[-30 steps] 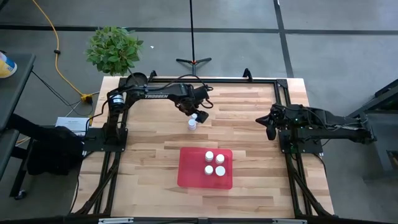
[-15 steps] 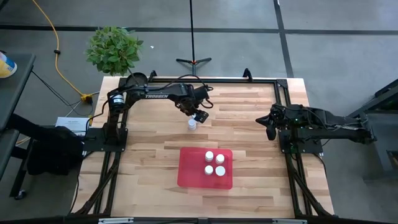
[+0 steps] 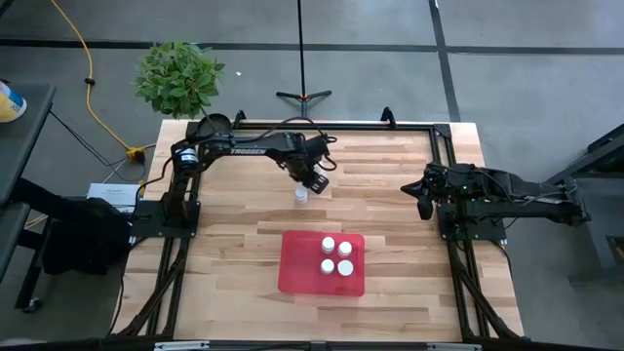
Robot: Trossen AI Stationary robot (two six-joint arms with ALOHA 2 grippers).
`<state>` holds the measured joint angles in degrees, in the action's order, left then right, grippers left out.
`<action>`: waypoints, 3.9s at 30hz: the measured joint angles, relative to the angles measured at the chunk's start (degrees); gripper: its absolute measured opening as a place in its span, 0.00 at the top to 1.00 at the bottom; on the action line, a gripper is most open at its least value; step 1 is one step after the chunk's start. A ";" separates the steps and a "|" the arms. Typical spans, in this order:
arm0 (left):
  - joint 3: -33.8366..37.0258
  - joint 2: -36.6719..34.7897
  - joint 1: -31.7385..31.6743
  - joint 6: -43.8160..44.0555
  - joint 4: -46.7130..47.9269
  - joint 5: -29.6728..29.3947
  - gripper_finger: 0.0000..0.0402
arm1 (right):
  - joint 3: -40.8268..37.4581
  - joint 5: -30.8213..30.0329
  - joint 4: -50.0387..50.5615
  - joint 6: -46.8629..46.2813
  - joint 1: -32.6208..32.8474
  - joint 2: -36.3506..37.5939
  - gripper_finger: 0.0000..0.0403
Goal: Pick and place pill bottles into a basket
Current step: Put the top white pill bottle into the bin
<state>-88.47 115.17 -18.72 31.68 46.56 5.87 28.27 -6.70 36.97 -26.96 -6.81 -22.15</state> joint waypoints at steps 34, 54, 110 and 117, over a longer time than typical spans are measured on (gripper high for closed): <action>0.00 -0.09 -1.99 -12.66 -6.66 -9.00 0.13 | 0.00 0.09 0.02 0.02 0.00 0.00 1.00; -7.21 0.06 -10.27 -22.33 -8.66 -6.43 0.10 | 0.00 0.04 0.02 0.02 0.00 0.00 1.00; -8.76 9.76 -15.02 -21.97 -18.20 0.90 0.10 | 0.00 -0.59 0.07 0.00 -0.02 0.00 1.00; -8.77 9.95 -15.00 -20.92 -20.05 0.02 0.10 | 0.00 -0.59 0.04 0.00 -0.02 -0.01 1.00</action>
<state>-97.24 125.12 -33.72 10.76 26.51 5.89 28.27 -7.29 37.01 -26.96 -6.83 -22.17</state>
